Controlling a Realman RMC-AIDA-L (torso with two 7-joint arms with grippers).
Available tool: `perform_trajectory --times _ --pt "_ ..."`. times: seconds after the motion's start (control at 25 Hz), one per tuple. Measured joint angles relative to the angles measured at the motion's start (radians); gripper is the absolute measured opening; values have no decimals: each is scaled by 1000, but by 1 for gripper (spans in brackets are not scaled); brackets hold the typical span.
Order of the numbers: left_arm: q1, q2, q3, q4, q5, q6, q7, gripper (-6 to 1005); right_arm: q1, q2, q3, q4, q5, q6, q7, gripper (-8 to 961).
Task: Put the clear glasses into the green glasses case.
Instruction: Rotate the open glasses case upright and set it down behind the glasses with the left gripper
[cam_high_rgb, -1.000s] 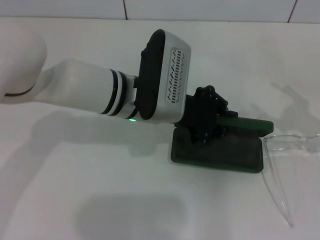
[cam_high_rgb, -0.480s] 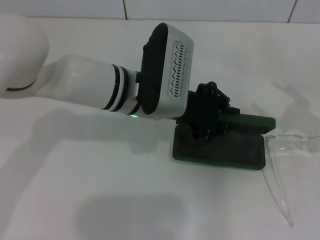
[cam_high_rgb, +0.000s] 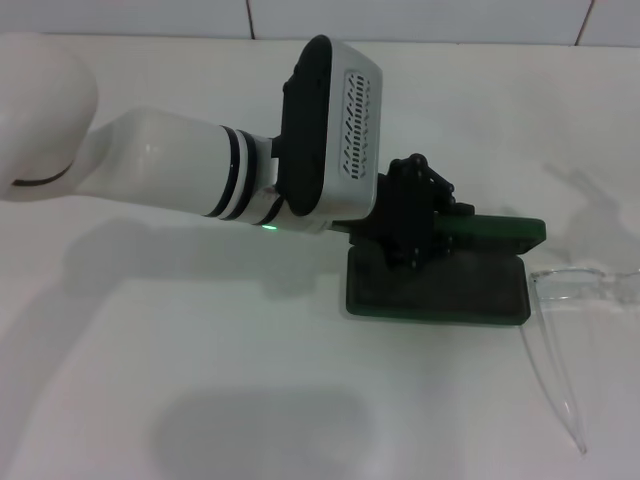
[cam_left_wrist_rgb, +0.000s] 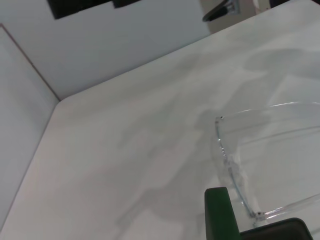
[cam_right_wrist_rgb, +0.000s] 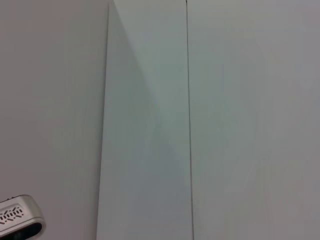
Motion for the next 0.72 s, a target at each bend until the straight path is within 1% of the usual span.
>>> perform_trajectory --times 0.24,0.56,0.72 --pt "12 1 -4 -1 -1 -1 -3 202 -2 -2 0 0 0 -4 0 871" --pt "12 2 1 -4 -4 7 -3 203 -2 -2 0 0 0 -6 0 871" --pt "16 2 -5 -21 -64 -2 6 205 -1 -1 0 0 0 -6 0 871"
